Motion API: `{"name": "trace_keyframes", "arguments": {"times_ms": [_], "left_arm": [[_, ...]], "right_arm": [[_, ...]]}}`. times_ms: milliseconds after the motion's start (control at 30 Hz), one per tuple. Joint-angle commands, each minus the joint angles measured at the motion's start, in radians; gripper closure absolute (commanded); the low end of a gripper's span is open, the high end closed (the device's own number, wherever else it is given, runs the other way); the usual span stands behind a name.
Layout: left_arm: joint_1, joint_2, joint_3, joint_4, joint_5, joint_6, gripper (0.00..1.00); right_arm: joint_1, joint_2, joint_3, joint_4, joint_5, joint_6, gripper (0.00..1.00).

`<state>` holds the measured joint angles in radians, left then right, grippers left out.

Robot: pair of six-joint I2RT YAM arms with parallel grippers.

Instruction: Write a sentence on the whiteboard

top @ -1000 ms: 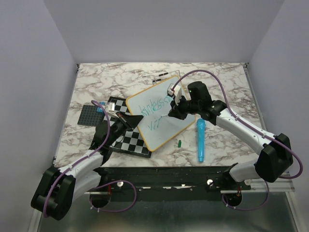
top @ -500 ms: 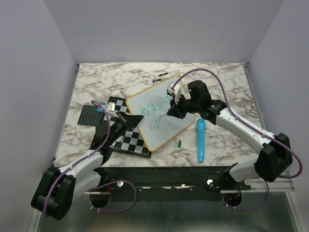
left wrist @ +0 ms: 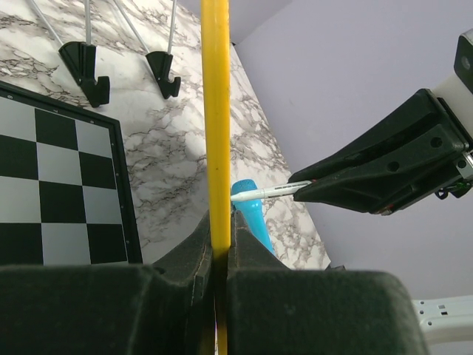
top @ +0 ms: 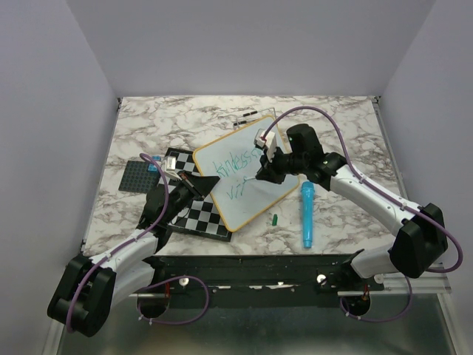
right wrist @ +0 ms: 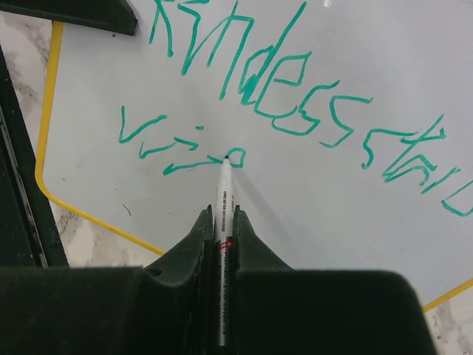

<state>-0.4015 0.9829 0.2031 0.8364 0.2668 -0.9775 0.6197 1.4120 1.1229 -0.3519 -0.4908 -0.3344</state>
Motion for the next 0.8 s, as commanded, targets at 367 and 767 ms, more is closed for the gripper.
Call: {"name": "trace_keyframes", "arguments": {"times_ms": [367, 767], "left_arm": [[-0.008, -0.021, 0.018, 0.159, 0.025, -0.015, 1.0], [-0.008, -0.02, 0.022, 0.152, 0.026, -0.01, 1.0]], "right_arm": [[0.0, 0.028, -0.015, -0.114, -0.069, -0.061, 0.99], [0.0, 0.016, 0.003, -0.125, -0.006, -0.066, 0.99]]}}
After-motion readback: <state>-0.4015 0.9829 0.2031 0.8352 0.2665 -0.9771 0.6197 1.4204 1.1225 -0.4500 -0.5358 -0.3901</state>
